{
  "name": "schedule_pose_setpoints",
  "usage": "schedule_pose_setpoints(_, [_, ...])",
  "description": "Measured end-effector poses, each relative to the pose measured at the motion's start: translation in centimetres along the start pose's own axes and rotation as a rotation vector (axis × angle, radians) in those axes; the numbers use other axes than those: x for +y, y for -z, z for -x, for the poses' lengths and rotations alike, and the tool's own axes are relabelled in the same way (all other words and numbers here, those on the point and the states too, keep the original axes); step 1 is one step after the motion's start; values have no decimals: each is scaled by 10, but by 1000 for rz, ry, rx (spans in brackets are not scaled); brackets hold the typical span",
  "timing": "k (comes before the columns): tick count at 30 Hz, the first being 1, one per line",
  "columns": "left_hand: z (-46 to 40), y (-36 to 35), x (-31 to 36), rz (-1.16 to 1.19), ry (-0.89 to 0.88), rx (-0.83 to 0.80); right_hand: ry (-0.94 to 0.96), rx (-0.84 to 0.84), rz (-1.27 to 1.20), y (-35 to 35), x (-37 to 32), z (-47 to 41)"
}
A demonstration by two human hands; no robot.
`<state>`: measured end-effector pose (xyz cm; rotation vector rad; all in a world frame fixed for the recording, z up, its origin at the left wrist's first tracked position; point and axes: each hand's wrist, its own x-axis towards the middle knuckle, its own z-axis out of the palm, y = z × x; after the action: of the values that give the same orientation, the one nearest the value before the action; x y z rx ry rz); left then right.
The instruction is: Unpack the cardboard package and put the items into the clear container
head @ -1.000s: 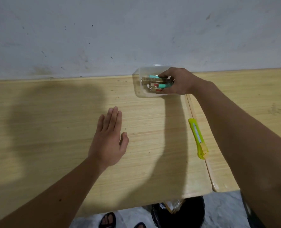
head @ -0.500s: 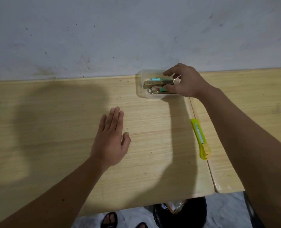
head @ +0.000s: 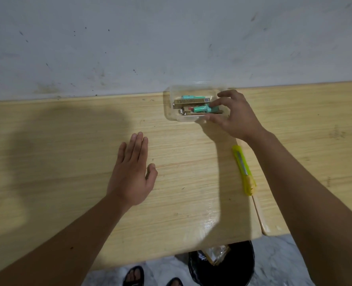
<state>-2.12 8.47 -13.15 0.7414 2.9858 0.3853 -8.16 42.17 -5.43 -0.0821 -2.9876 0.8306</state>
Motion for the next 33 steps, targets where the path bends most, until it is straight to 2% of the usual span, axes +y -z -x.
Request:
schedule_pose_setpoints(4, [0,0,0,9,0,9,5,19,-34,3,-2,0])
schedule_pose_setpoints(10, [0,-1,-1,14,1,12,18,250,-180,1,-3,50])
schedule_pose_setpoints(14, [0,-1,-1,13,0,15,-155,291,-272,-10,3,115])
schedule_pose_setpoints(22, [0,-1,0,21,0,0,-479,303,-211,-42,-16,213])
schedule_pose_setpoints(30, [2,-4,-3,-16,-29,47,-349,234,74,-77,-20,219])
schedule_pose_setpoints(33, [4,-1,-2,-70,-16,2,-338,267,132,-79,-21,221])
